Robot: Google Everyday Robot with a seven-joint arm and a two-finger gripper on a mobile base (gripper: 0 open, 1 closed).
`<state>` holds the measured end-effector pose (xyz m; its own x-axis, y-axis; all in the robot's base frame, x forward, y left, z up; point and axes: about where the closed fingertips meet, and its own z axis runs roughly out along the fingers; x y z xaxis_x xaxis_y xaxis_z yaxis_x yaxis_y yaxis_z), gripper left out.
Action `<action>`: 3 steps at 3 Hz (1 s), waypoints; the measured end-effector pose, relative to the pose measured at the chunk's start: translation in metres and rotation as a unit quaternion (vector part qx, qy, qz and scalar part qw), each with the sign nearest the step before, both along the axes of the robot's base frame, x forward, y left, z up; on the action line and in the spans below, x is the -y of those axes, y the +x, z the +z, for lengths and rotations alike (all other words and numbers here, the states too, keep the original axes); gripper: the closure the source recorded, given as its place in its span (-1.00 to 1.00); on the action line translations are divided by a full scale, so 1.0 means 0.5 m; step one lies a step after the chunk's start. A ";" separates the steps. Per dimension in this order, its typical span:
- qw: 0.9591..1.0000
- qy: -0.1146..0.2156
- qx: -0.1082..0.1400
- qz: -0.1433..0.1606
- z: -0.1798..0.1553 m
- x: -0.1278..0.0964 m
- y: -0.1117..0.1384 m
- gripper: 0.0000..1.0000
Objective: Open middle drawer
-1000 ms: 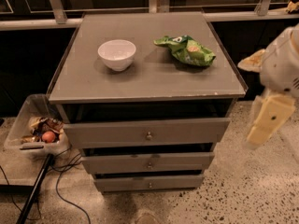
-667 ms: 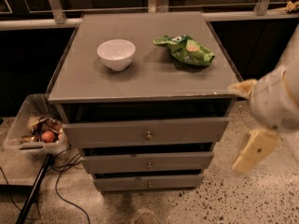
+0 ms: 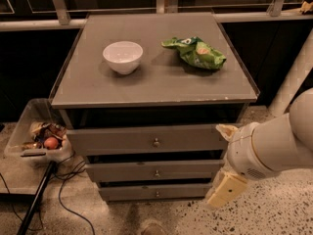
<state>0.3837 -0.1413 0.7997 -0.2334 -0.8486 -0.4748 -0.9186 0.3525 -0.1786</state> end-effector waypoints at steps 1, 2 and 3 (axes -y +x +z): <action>1.000 0.000 0.000 0.000 0.000 0.000 0.000 -1.00; 1.000 0.003 -0.006 0.004 -0.029 -0.018 -0.009 -1.00; 1.000 0.007 -0.022 0.003 -0.090 -0.032 -0.016 -1.00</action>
Offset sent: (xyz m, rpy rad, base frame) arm -0.0107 0.0202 -0.0349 0.0141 0.0289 0.0146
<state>0.3758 -0.1251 0.7547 -0.2482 -0.8438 -0.4759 -0.9278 0.3484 -0.1338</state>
